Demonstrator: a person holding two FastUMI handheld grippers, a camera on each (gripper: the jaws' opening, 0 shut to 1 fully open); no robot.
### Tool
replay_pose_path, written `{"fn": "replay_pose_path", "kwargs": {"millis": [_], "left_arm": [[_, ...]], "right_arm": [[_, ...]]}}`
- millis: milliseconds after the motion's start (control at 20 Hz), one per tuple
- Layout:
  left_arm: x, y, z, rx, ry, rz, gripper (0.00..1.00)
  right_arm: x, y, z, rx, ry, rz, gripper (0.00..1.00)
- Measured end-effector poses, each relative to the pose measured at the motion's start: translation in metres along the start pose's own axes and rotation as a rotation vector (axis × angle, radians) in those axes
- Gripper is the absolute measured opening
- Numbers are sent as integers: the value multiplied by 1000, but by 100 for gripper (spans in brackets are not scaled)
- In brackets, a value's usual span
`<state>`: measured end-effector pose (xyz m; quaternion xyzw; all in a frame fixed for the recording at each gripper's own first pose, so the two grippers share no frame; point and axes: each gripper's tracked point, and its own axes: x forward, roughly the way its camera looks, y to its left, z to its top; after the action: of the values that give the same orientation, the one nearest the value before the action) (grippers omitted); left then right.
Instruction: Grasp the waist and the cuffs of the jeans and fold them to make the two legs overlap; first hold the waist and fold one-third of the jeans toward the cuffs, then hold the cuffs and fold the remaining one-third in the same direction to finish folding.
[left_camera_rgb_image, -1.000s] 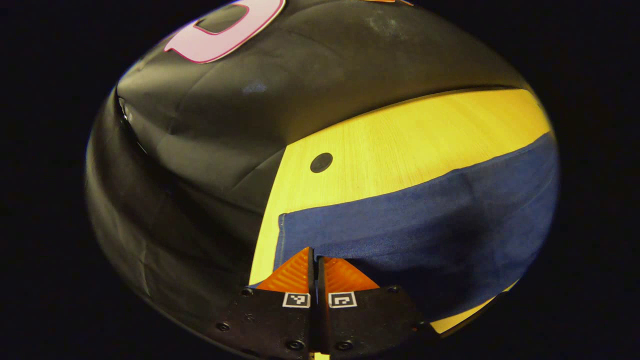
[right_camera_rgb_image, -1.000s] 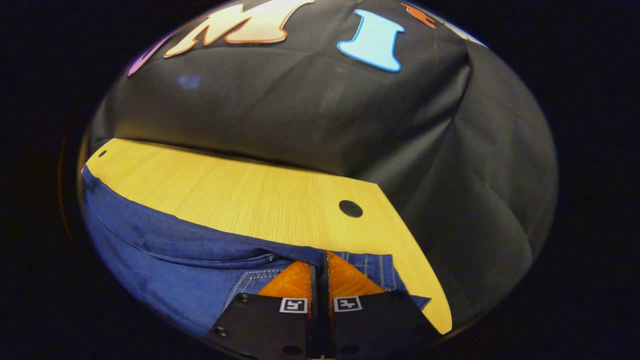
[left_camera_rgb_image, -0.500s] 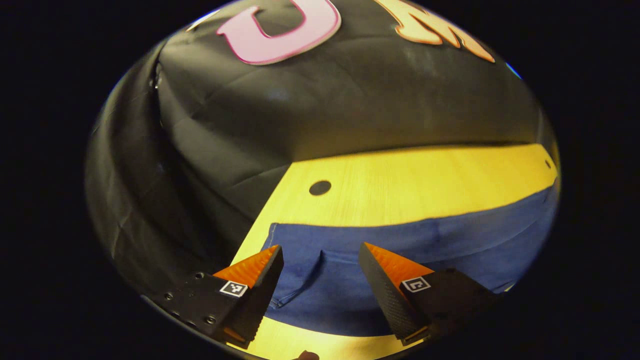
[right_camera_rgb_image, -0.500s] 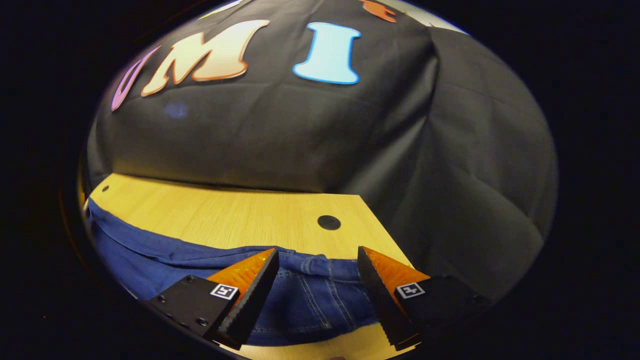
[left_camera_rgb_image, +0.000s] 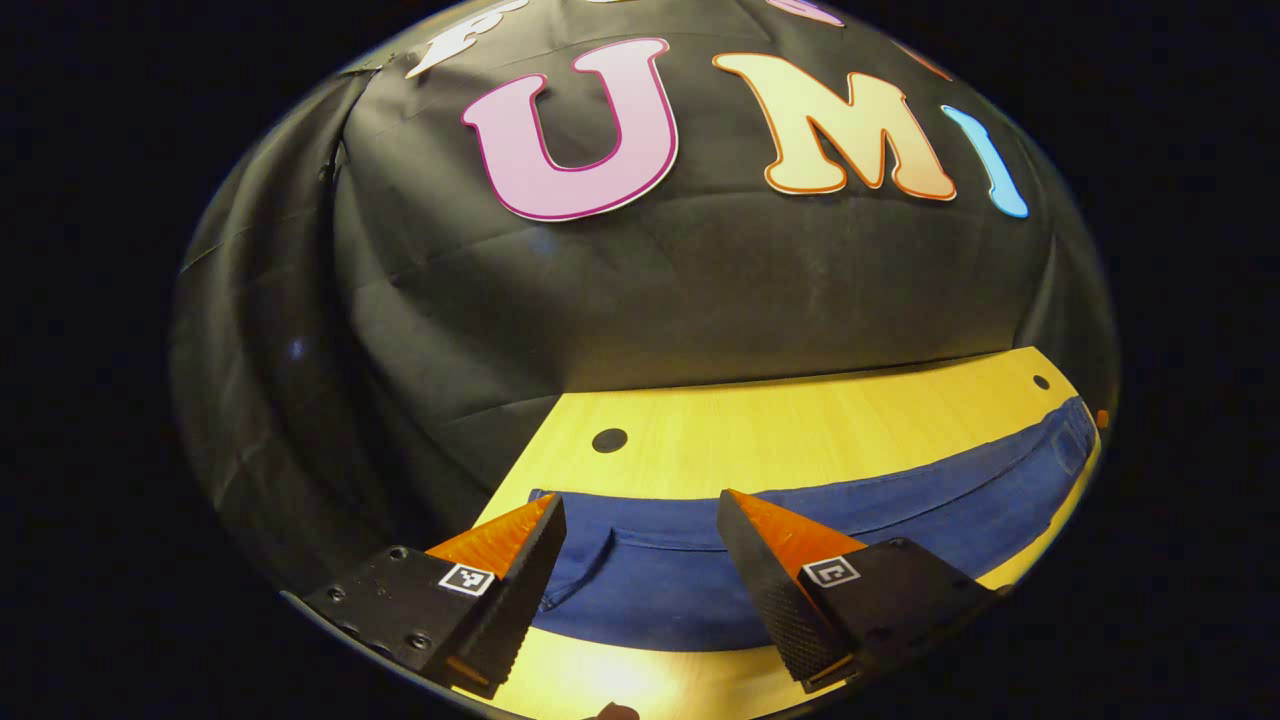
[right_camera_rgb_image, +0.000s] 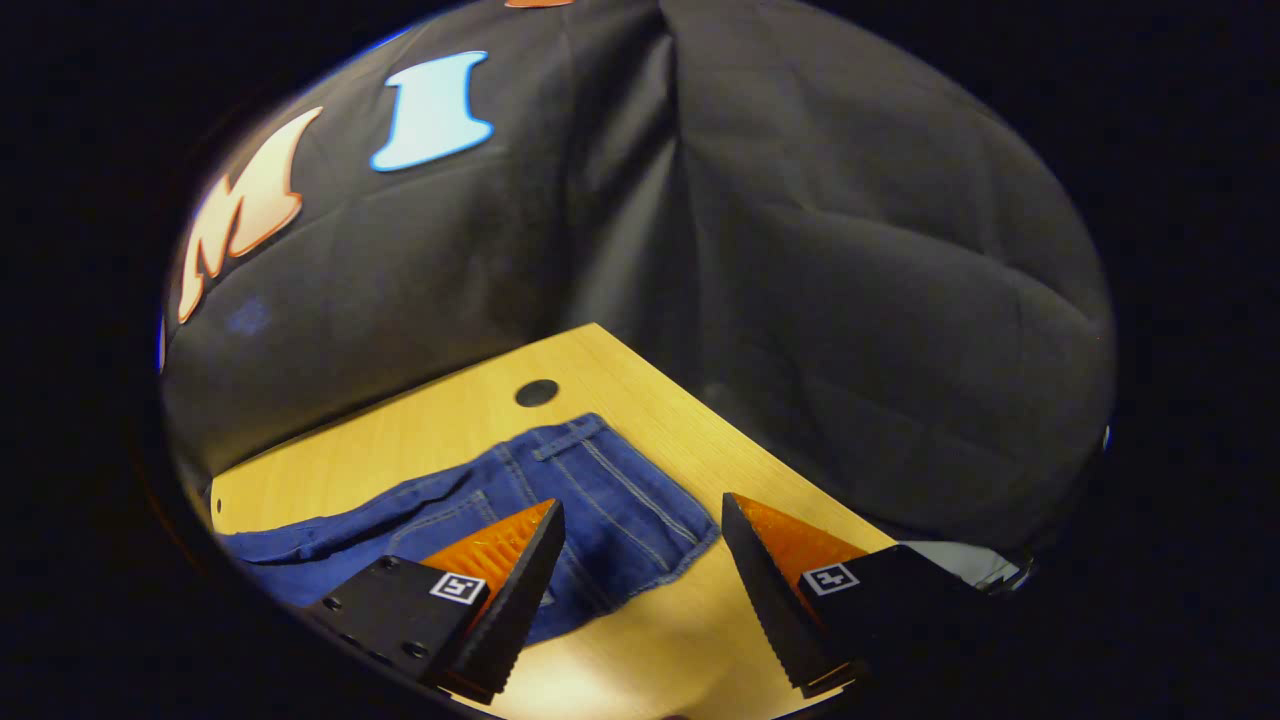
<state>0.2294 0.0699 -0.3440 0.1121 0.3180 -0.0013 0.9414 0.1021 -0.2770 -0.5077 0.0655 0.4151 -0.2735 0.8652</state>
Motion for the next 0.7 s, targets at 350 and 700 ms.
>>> {"fn": "replay_pose_path", "kwargs": {"millis": [350, 700], "left_arm": [[6, 3, -6, -31, 42, -19, 96], [2, 0, -4, -47, 44, -17, 96]], "right_arm": [[19, -15, -21, 214, 124, -29, 100], [5, -13, -3, 36, 106, 27, 2]]}}
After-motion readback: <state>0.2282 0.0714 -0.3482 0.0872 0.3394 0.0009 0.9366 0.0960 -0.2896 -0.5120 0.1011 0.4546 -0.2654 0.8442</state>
